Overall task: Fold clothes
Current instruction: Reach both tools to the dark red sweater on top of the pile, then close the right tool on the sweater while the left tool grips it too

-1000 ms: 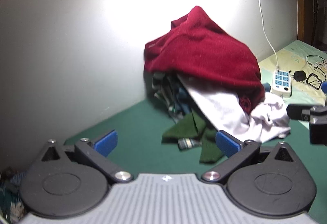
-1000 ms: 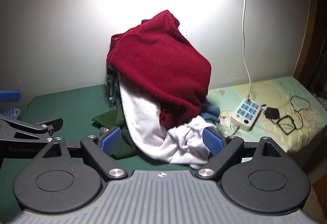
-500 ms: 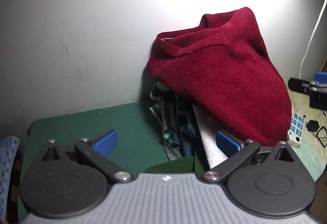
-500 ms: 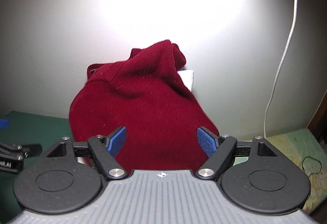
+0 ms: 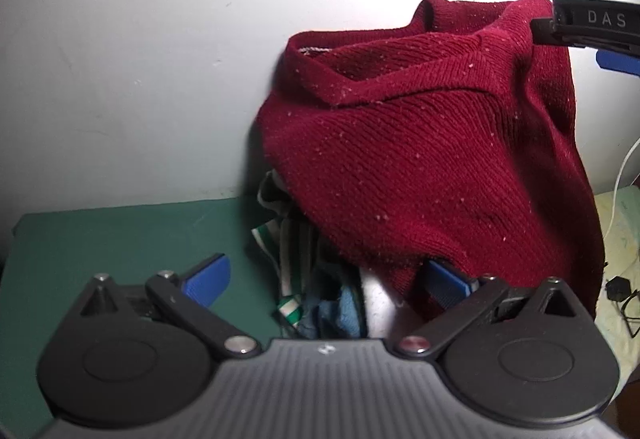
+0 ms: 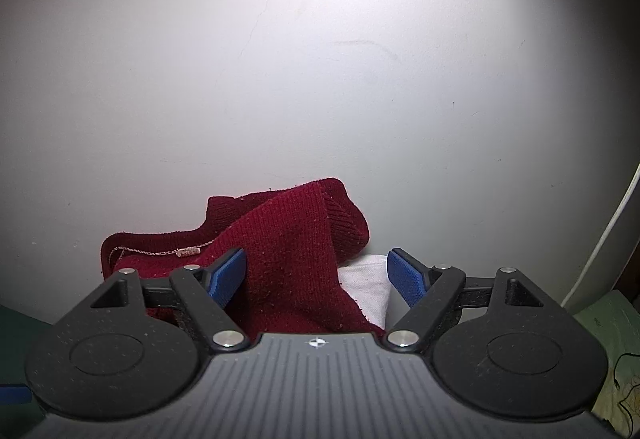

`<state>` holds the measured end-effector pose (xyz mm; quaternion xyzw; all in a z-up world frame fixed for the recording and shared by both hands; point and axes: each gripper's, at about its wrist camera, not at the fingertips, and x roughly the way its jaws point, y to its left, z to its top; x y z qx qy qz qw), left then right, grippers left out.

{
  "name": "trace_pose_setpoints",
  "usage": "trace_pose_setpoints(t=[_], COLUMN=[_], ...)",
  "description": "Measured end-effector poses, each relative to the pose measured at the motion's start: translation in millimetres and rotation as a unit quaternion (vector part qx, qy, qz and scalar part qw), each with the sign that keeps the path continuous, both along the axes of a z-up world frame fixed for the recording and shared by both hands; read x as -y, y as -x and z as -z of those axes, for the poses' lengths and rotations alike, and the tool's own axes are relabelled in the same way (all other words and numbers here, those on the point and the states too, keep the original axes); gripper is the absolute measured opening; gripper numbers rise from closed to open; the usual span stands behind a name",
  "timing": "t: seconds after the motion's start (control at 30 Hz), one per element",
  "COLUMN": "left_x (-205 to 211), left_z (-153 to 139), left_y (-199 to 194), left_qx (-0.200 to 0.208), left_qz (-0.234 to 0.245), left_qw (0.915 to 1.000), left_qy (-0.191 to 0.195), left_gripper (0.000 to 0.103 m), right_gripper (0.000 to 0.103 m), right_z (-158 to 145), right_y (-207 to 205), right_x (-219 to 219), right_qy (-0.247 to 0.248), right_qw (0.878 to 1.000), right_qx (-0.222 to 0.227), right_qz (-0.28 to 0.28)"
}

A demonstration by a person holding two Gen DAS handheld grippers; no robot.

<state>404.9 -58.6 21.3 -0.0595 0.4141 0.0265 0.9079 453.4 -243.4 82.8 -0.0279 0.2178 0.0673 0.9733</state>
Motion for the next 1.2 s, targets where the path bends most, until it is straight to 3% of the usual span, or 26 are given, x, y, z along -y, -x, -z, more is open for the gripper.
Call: trace_pose_setpoints(t=[0.13, 0.23, 0.33, 0.47, 0.53, 0.57, 0.6, 0.63, 0.67, 0.7, 0.77, 0.87, 1.07, 1.2], left_x=[-2.0, -10.7, -17.2, -19.0, -16.6, -13.6, -11.1, -10.2, -9.7, -9.1, -4.8, 4.2, 3.1, -10.6], left_z=[0.7, -6.1, -8.4, -4.8, -5.2, -6.6, -8.4, -10.9, -13.6, -16.3, -20.9, -26.2, -31.4, -30.9], left_y=[-16.4, -15.6, -9.1, -23.0, -26.0, -24.9, -23.2, -21.2, -19.3, -17.4, -14.8, -11.0, -0.7, 6.7], left_qx=[-0.004, 0.0, 0.019, 0.008, 0.009, 0.015, 0.021, 0.024, 0.027, 0.029, 0.031, 0.039, 0.052, 0.052], left_qz=[0.017, 0.032, 0.055, 0.057, 0.058, 0.062, 0.066, 0.072, 0.078, 0.084, 0.094, 0.103, 0.099, 0.096], left_qw=[0.9998, 0.9987, 0.9972, 0.9959, 0.9956, 0.9959, 0.9959, 0.9954, 0.9948, 0.9941, 0.9932, 0.993, 0.9931, 0.9928], left_qy=[0.006, 0.041, 0.046, 0.07, 0.073, 0.065, 0.058, 0.058, 0.06, 0.063, 0.061, 0.043, 0.032, 0.048], left_gripper=[0.103, 0.103, 0.102, 0.102, 0.102, 0.101, 0.1, 0.094, 0.086, 0.081, 0.065, 0.052, 0.033, 0.028], right_gripper=[0.082, 0.081, 0.091, 0.09, 0.082, 0.072, 0.053, 0.041, 0.018, 0.011, 0.01, 0.009, 0.008, 0.008], right_z=[0.7, -1.7, -7.2, -2.9, 2.9, 5.1, 7.3, 9.1, 9.5, 9.6, 8.1, 6.7, -5.3, -16.0], right_y=[-9.4, -7.6, -1.4, -13.4, -19.6, -21.3, -23.0, -24.4, -24.5, -24.0, -18.3, -11.1, 15.8, 37.0], right_x=[2.0, 6.6, 17.0, 13.7, 14.9, 16.0, 17.1, 18.2, 19.3, 19.9, 17.6, 16.1, 24.2, 32.1], right_qy=[0.012, 0.016, -0.015, 0.025, 0.02, 0.013, 0.007, 0.0, -0.009, -0.015, -0.003, 0.014, 0.015, 0.004], right_qw=[1.0, 1.0, 0.999, 0.999, 0.999, 1.0, 0.999, 0.999, 0.998, 0.998, 0.998, 0.998, 0.997, 0.996], right_qx=[0.003, 0.02, 0.027, 0.027, 0.015, 0.006, -0.004, -0.013, -0.02, -0.024, -0.012, 0.001, 0.023, 0.03], right_qz=[-0.002, 0.006, -0.021, -0.014, -0.022, -0.028, -0.034, -0.042, -0.053, -0.063, -0.066, -0.066, -0.069, -0.079])
